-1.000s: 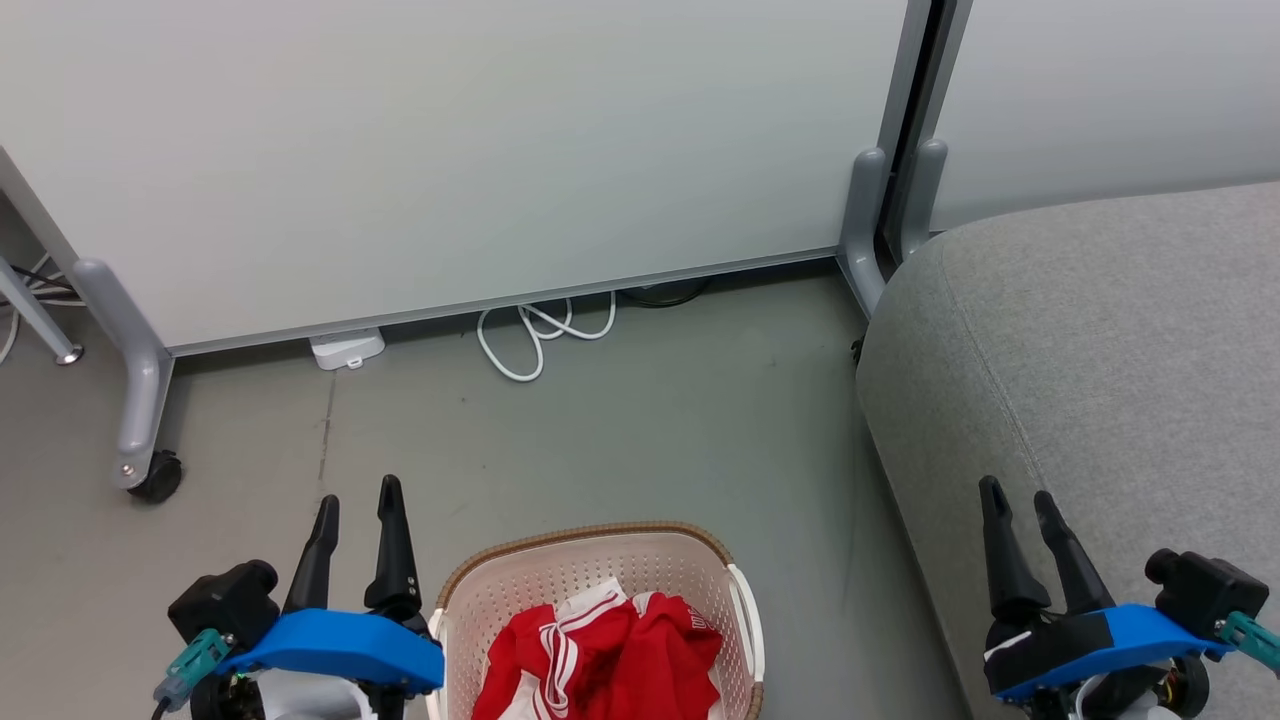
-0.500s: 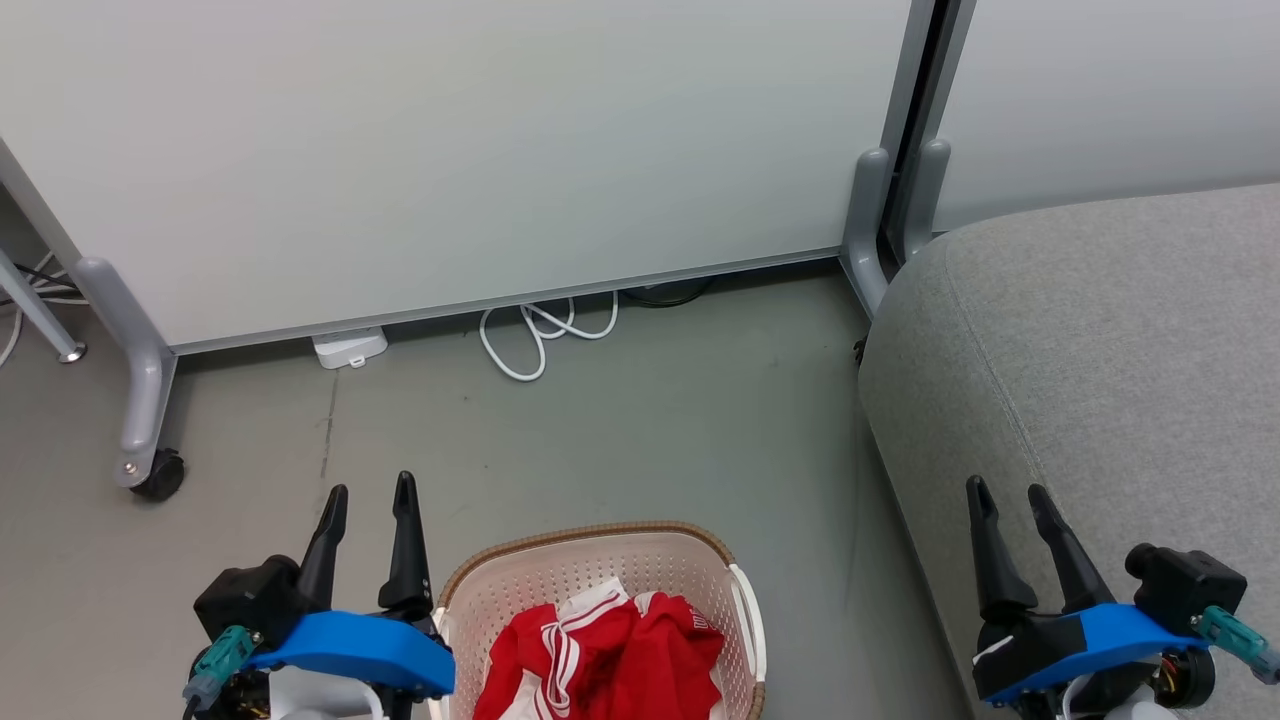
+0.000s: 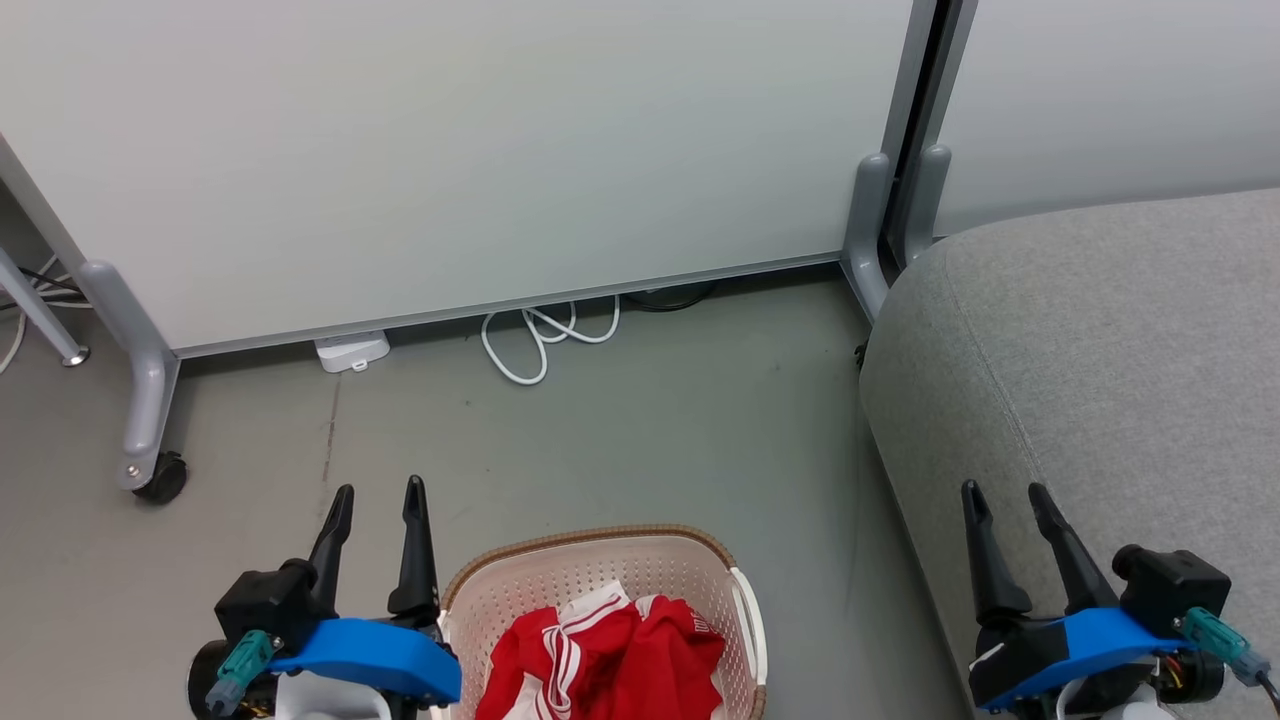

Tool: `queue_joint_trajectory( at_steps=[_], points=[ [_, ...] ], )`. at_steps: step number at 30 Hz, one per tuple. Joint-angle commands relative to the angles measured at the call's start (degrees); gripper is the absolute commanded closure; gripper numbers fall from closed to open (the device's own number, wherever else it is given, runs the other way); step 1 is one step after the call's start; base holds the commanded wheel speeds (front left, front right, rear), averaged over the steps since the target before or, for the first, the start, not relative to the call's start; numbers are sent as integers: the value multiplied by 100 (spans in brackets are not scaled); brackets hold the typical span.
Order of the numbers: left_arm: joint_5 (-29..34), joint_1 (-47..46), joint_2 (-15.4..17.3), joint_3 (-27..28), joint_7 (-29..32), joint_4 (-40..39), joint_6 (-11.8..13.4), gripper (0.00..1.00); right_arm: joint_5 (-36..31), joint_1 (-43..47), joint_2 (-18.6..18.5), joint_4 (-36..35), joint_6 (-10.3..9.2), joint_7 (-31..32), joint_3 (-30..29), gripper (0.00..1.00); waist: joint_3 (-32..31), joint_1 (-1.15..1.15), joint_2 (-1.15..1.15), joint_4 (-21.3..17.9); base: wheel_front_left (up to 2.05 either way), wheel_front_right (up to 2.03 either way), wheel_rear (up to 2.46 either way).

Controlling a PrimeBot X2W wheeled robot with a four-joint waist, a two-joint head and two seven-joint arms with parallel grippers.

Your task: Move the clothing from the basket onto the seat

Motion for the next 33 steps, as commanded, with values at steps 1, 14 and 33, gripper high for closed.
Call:
queue_joint_trajectory(
  at_steps=[1,14,33],
  points=[
    [89,-101,25,-14,-58,-6,7,0,-73,-53,-39,-6,12,-44,-5,0,-1,0,0,1,0,0,0],
    [444,-104,26,-97,-208,81,22,0,-603,-22,-42,-9,12,-178,40,0,-3,0,0,15,0,0,0],
    [439,-123,26,-83,-245,115,34,0,-714,-83,-43,33,9,-236,70,0,62,0,0,1,0,0,0]
  ],
)
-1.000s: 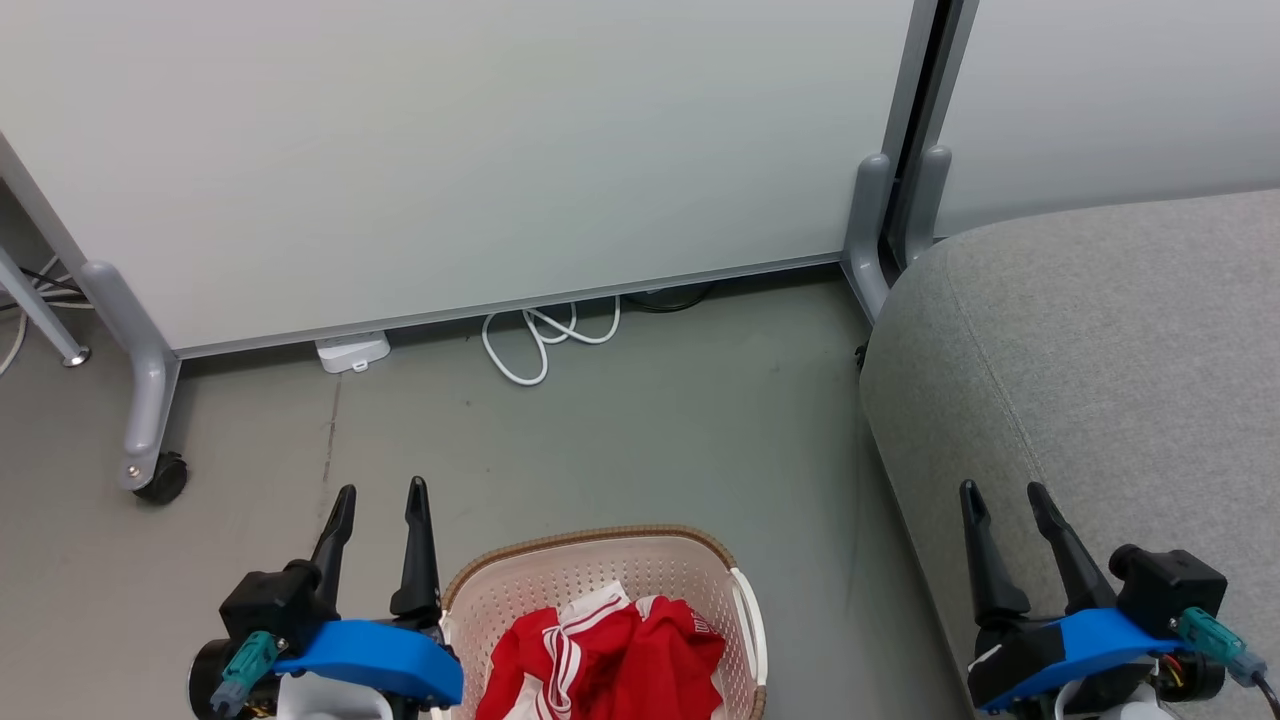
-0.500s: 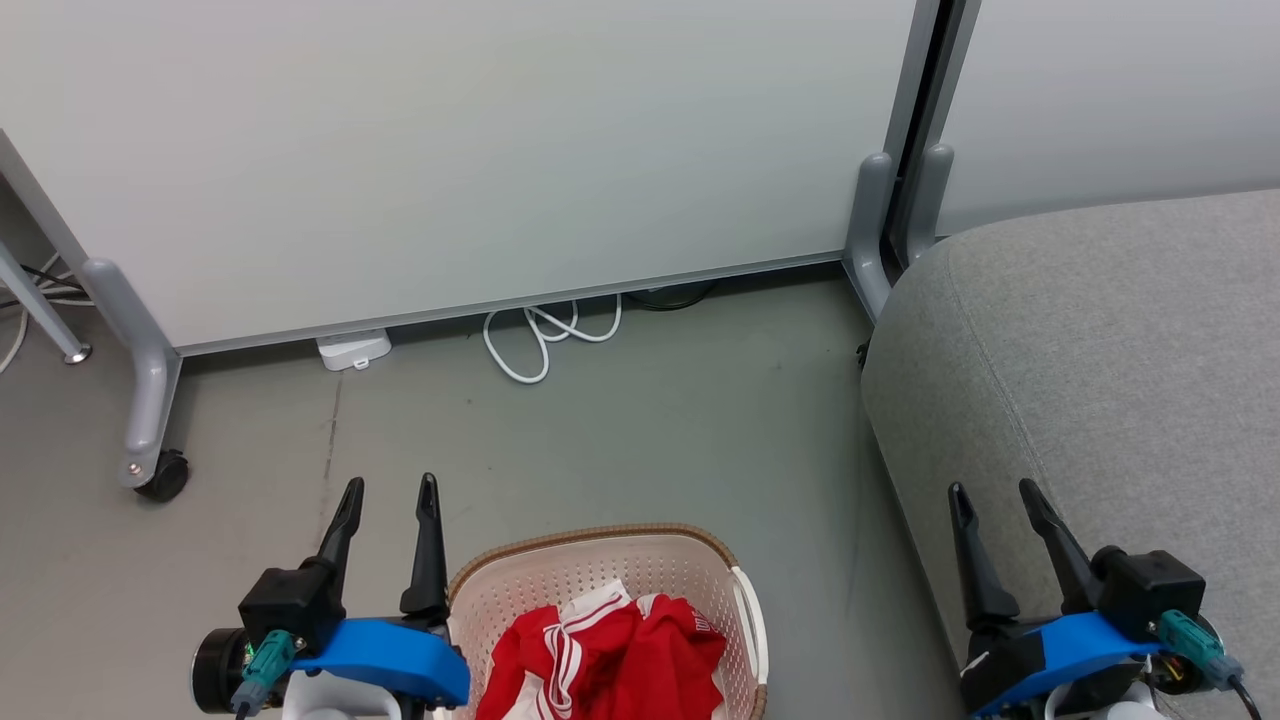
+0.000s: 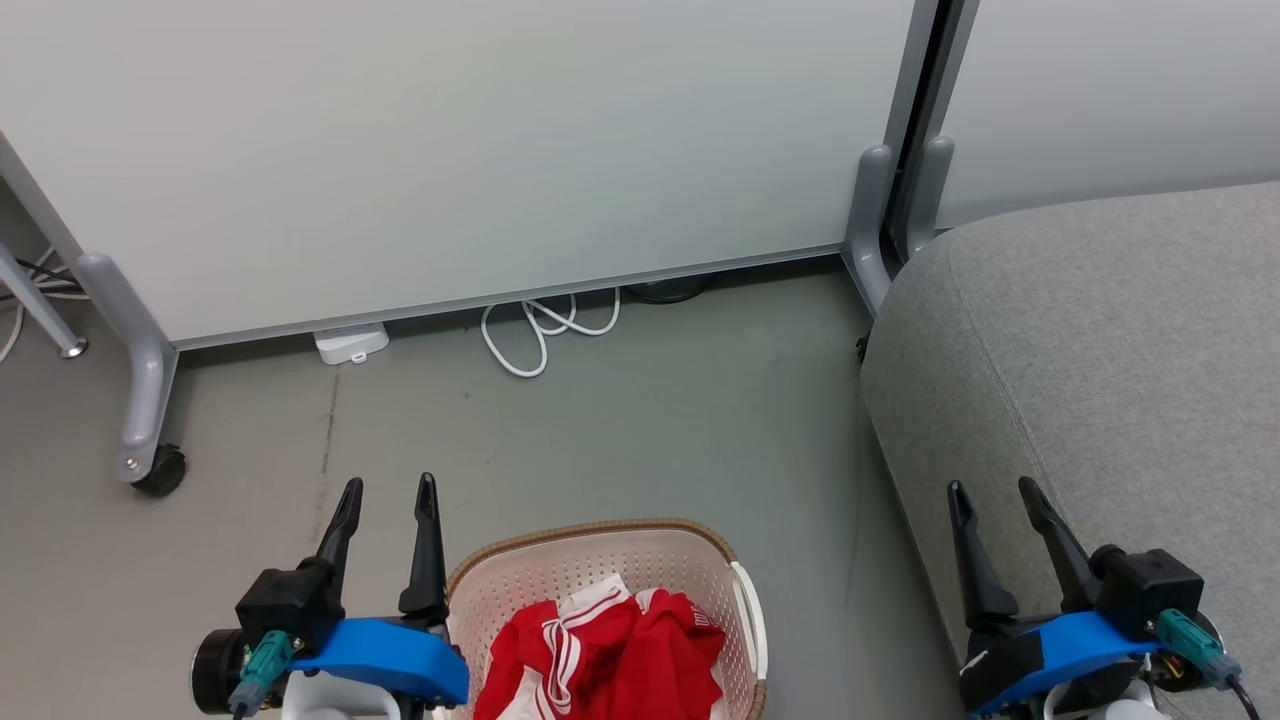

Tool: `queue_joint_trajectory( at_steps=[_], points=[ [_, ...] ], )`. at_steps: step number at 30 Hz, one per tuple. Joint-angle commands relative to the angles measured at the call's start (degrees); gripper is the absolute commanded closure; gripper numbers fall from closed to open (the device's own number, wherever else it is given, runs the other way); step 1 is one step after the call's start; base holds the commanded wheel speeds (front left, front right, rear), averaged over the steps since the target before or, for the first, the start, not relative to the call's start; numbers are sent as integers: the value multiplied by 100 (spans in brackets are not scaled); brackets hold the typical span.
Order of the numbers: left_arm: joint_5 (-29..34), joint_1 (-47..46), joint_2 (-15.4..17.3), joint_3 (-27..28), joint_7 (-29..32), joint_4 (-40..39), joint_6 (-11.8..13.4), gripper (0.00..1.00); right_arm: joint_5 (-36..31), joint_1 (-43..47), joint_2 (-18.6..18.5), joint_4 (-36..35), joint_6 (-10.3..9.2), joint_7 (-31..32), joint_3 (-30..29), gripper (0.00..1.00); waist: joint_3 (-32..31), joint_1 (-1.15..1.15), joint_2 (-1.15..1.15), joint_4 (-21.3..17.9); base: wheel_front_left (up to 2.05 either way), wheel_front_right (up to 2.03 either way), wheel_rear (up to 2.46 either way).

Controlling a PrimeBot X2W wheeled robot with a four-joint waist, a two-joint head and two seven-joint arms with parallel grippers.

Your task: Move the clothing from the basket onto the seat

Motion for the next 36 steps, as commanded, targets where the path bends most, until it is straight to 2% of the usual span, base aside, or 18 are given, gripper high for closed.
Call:
queue_joint_trajectory(
  at_steps=[1,11,19,26,36],
  points=[
    [18,-72,16,9,-30,10,22,0,36,-61,-32,5,3,-20,4,0,8,0,0,1,0,0,0],
    [50,-83,16,41,-30,2,11,0,61,-87,-31,-26,3,-47,36,0,124,0,0,-17,0,0,0],
    [105,-213,15,66,-29,122,-26,0,84,-217,-30,-86,2,-67,131,0,461,0,0,-199,0,0,0],
    [230,-440,98,72,-26,454,-37,0,152,-467,-29,-132,2,-125,356,0,985,0,0,-567,0,0,0],
    [271,-958,266,-144,146,1557,-154,0,298,-880,-26,-233,2,-194,769,0,1784,0,0,-1257,0,0,0]
  ],
)
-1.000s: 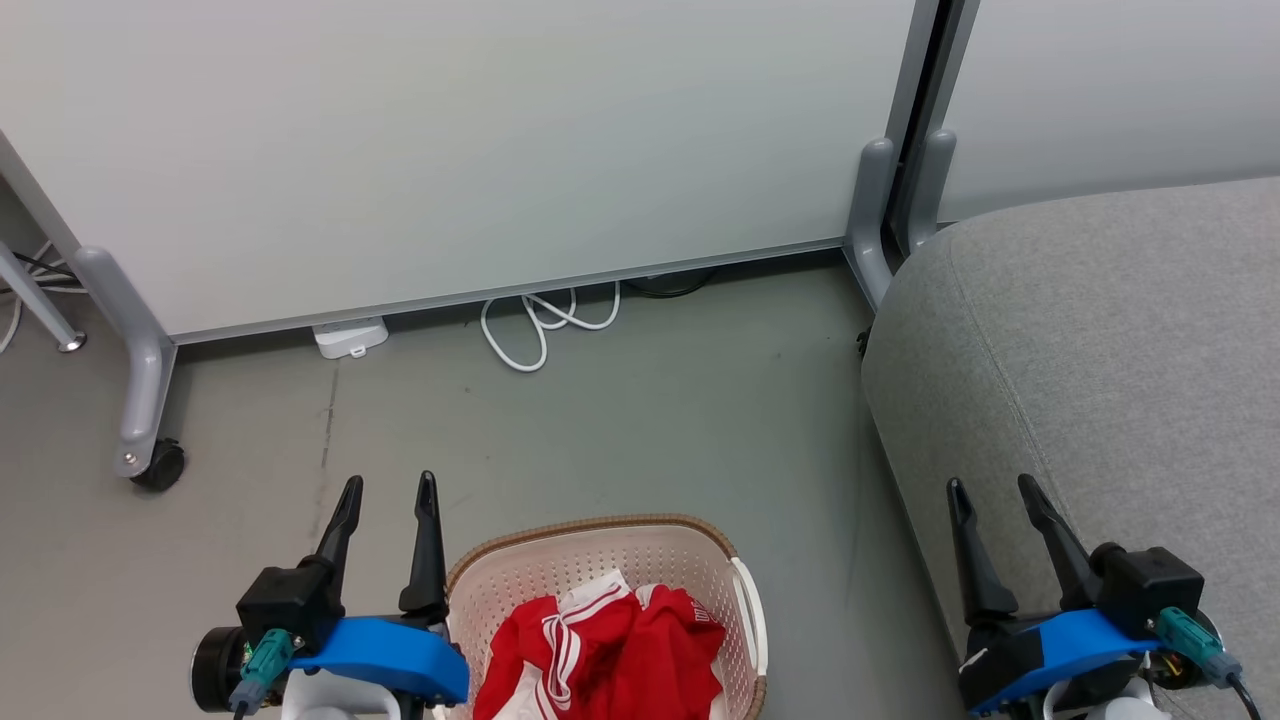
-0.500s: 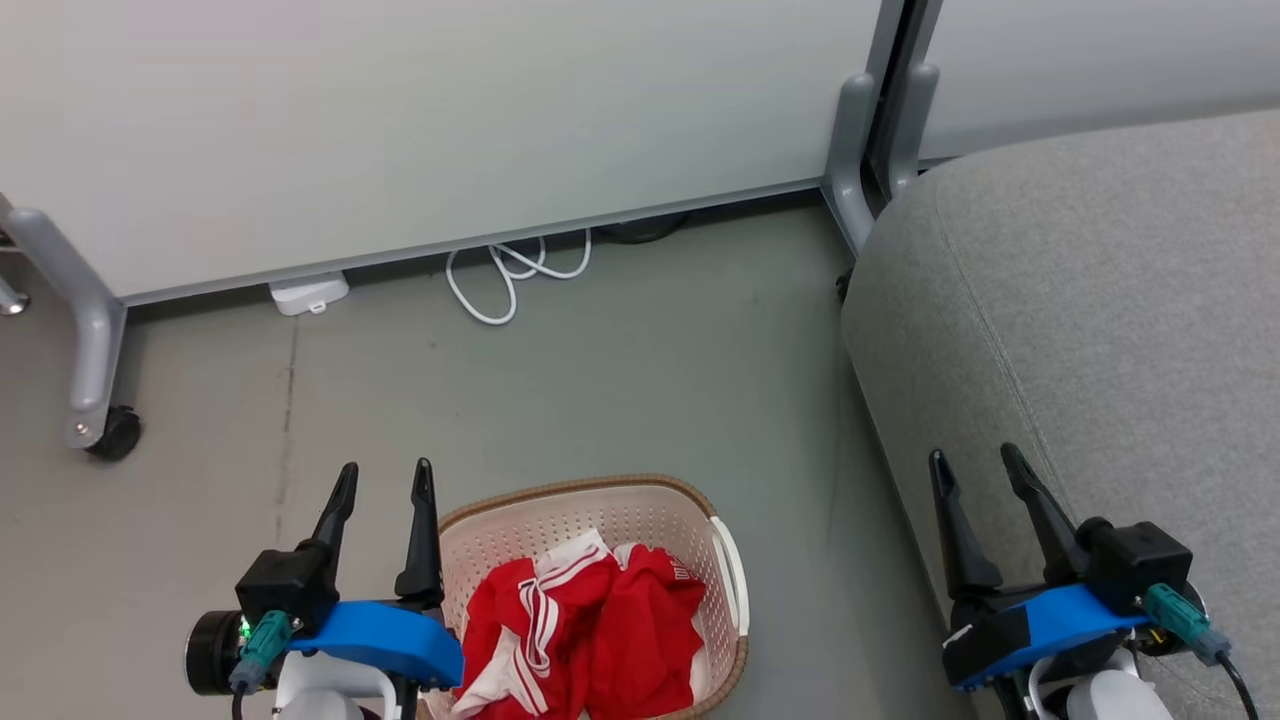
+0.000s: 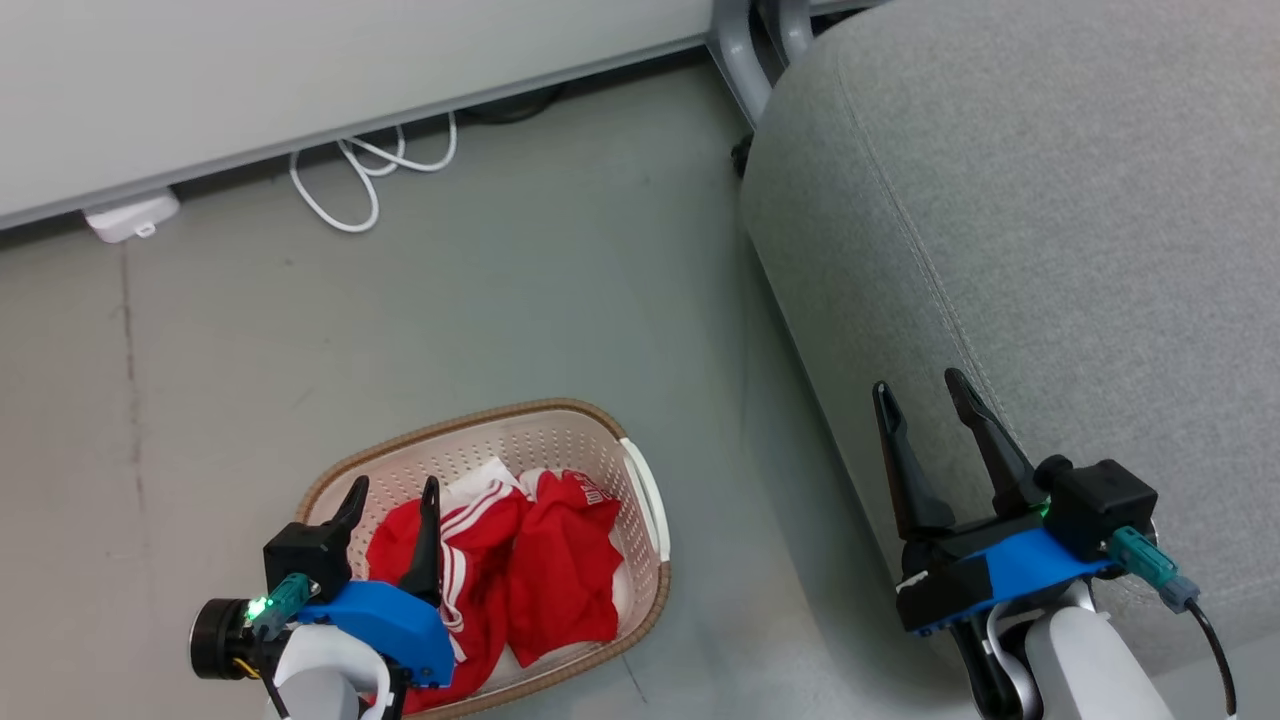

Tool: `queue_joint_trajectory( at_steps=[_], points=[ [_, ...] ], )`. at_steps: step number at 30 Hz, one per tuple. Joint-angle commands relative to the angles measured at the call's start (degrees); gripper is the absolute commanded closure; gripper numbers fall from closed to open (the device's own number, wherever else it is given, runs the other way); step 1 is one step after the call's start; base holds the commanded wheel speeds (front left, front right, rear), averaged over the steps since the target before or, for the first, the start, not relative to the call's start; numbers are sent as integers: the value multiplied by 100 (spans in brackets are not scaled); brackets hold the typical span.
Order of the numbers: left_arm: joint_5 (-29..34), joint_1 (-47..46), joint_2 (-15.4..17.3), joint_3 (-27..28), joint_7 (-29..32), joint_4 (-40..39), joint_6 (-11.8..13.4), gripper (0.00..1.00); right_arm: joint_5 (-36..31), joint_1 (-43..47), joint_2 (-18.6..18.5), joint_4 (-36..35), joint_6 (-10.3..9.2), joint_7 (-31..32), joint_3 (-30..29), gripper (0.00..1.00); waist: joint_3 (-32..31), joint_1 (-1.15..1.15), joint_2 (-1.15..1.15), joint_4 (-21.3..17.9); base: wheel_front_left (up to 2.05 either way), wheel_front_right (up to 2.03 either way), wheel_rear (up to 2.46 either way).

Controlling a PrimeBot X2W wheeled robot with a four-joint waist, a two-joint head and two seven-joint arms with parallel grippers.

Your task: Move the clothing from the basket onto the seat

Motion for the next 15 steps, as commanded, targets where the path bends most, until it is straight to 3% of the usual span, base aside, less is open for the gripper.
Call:
queue_joint_trajectory(
  at_steps=[1,9,15],
  points=[
    [26,-164,62,-8,62,135,-29,0,28,-120,-17,-27,1,-39,40,0,375,-1,0,-328,0,0,0],
    [-30,-624,312,-60,356,903,-66,0,147,-422,-10,-207,1,-42,224,0,1095,-1,0,-793,0,0,0],
    [58,-898,563,-76,441,1398,66,0,274,-584,-11,-361,1,-44,352,0,1566,-1,0,-1040,0,0,0]
  ],
)
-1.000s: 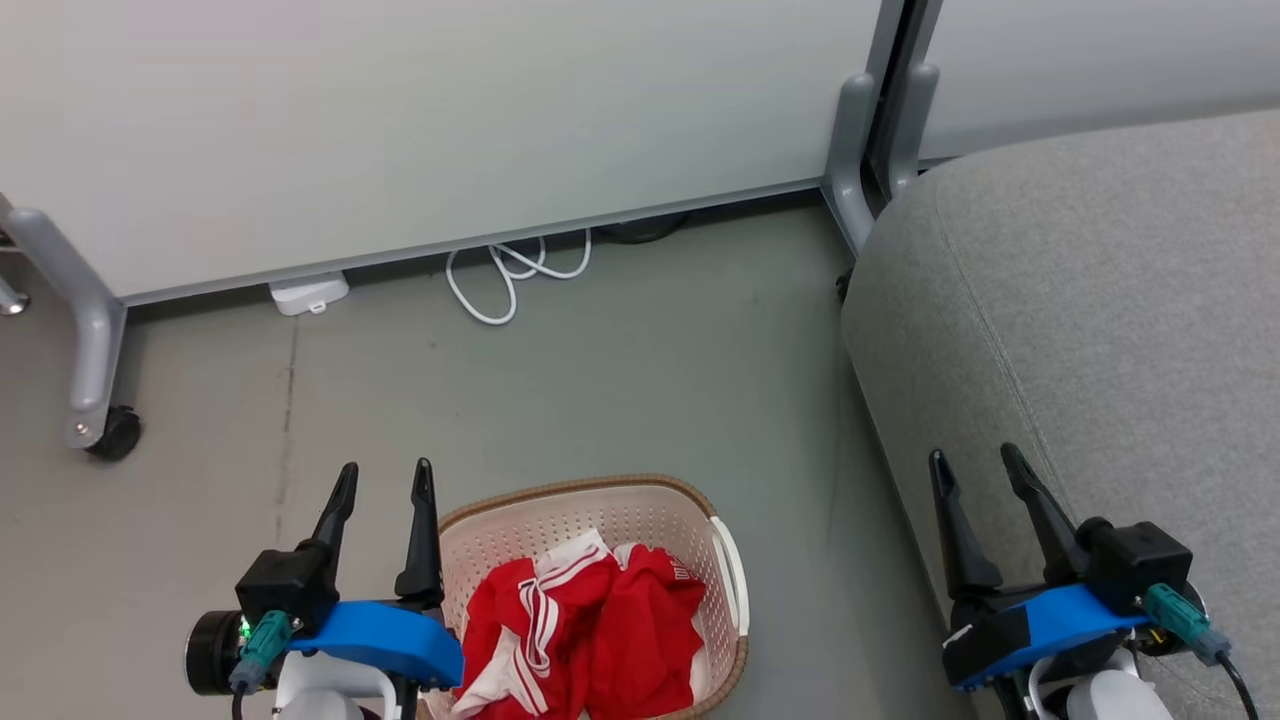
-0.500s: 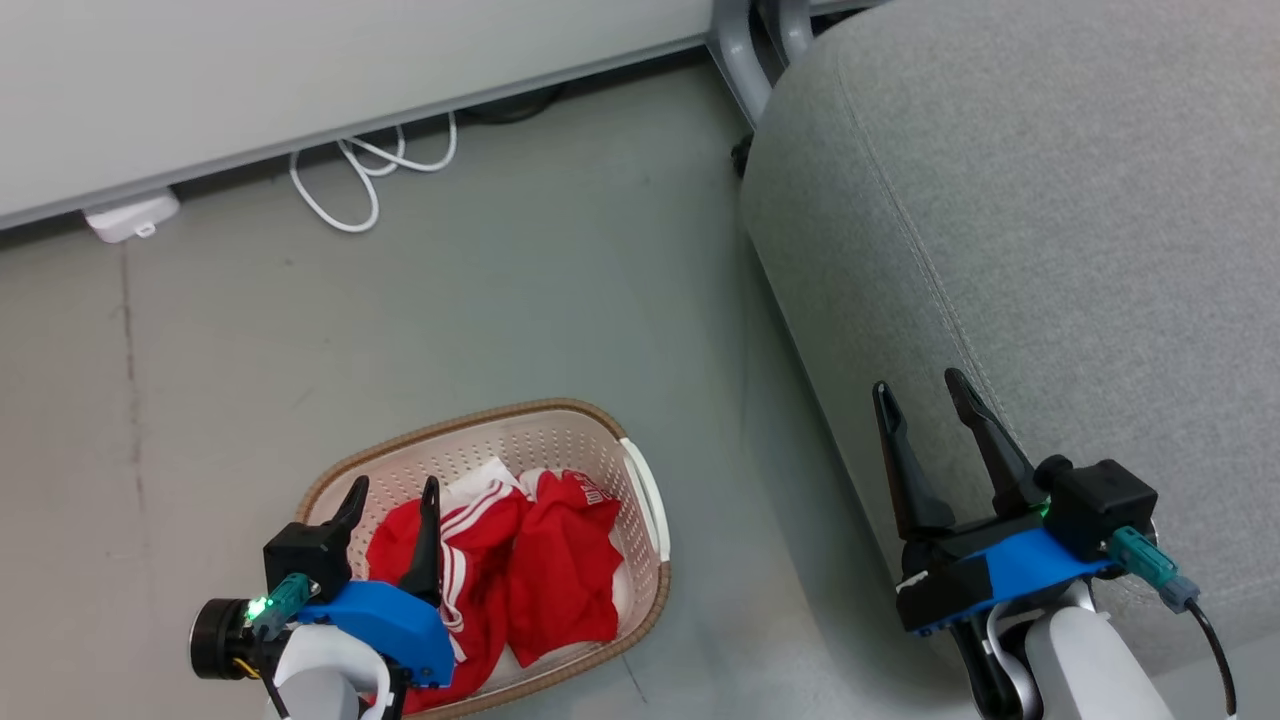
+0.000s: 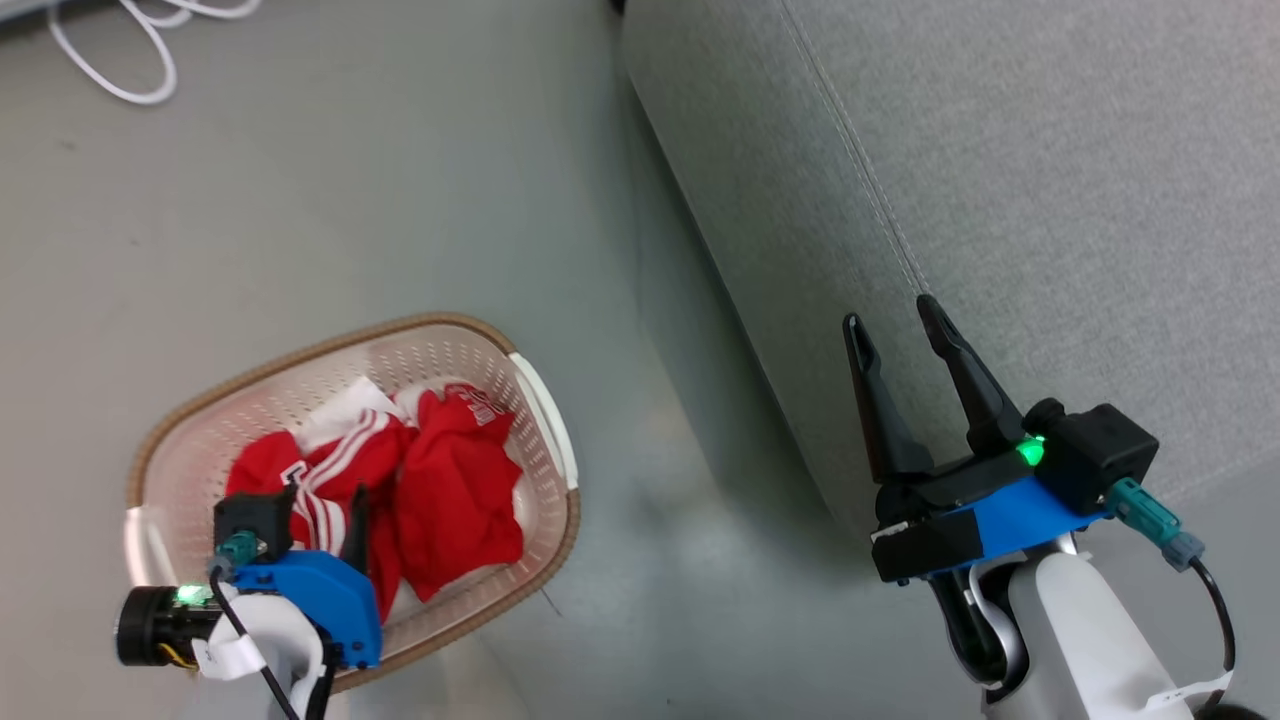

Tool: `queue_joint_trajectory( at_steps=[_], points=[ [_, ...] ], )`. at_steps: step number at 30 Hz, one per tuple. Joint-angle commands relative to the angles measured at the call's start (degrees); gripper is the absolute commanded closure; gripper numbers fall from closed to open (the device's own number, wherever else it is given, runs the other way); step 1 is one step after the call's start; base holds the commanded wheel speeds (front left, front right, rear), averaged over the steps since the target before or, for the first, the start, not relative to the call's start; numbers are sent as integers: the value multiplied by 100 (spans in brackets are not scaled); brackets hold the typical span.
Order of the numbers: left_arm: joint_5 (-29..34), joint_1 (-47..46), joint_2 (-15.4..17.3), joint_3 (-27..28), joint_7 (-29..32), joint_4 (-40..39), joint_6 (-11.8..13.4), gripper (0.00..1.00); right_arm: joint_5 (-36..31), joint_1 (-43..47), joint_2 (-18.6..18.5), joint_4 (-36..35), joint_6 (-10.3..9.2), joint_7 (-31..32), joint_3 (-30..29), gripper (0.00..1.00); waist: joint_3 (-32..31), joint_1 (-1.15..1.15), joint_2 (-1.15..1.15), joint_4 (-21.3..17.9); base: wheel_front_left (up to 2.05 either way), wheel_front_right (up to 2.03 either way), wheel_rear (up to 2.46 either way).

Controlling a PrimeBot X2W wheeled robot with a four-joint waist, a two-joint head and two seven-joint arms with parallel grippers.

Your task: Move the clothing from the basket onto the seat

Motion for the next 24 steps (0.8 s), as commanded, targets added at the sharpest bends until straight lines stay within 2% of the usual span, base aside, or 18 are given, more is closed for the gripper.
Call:
queue_joint_trajectory(
  at_steps=[1,9,24],
  points=[
    [34,-154,83,-1,31,106,71,0,37,-121,-2,-58,1,-19,20,0,333,-1,0,-228,0,0,0],
    [-20,-472,265,64,80,618,229,0,260,-197,-2,-269,1,-19,139,0,861,-1,0,-435,0,0,0],
    [-54,-1016,547,90,-27,1081,534,0,578,-376,-2,-481,1,-20,357,0,1611,-1,0,-650,0,0,0]
  ],
)
